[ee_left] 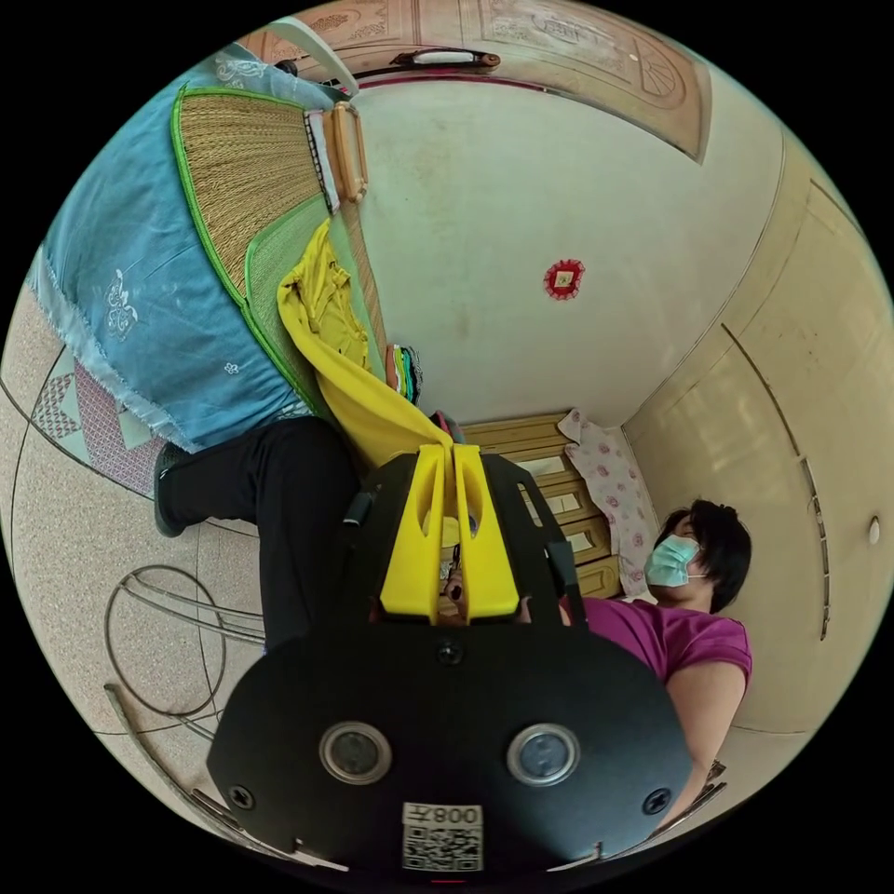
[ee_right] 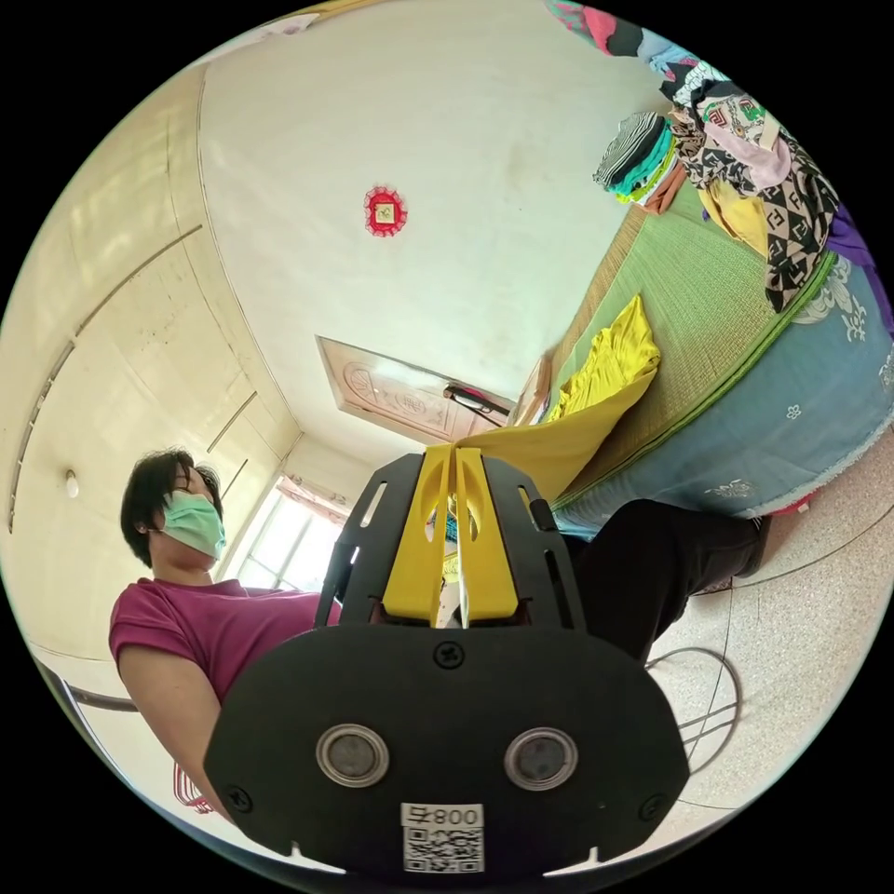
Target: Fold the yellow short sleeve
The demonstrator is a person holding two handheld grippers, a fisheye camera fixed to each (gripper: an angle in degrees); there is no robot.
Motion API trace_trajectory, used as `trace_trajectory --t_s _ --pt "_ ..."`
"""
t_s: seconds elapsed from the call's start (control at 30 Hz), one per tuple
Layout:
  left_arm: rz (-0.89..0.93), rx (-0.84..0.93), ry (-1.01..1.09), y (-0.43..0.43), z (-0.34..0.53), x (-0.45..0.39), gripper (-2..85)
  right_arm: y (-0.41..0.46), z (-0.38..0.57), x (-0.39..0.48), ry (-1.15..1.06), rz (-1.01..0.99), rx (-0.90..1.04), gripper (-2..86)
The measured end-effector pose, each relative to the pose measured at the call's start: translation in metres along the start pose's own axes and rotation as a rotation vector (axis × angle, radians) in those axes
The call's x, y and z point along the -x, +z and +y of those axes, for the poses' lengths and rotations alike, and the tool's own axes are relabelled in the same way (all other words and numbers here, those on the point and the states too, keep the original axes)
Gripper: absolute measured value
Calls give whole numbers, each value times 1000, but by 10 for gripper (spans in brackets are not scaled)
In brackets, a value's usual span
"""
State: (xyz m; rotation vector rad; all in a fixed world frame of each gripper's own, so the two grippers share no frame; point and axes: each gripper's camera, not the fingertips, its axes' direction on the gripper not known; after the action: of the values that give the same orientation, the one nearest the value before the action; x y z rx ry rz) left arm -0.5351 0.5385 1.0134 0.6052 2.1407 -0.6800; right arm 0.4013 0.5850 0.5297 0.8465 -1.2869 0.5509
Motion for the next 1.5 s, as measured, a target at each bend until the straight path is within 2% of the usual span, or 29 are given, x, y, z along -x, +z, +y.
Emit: trace_trajectory --t_s 0.8,1.5 --pt "29 -43 37 -31 44 -26 15 -2 56 49 -88 -41 -8 5" --pt "69 -6 103 -25 40 -70 14 -22 86 95 -119 -36 -29 4"
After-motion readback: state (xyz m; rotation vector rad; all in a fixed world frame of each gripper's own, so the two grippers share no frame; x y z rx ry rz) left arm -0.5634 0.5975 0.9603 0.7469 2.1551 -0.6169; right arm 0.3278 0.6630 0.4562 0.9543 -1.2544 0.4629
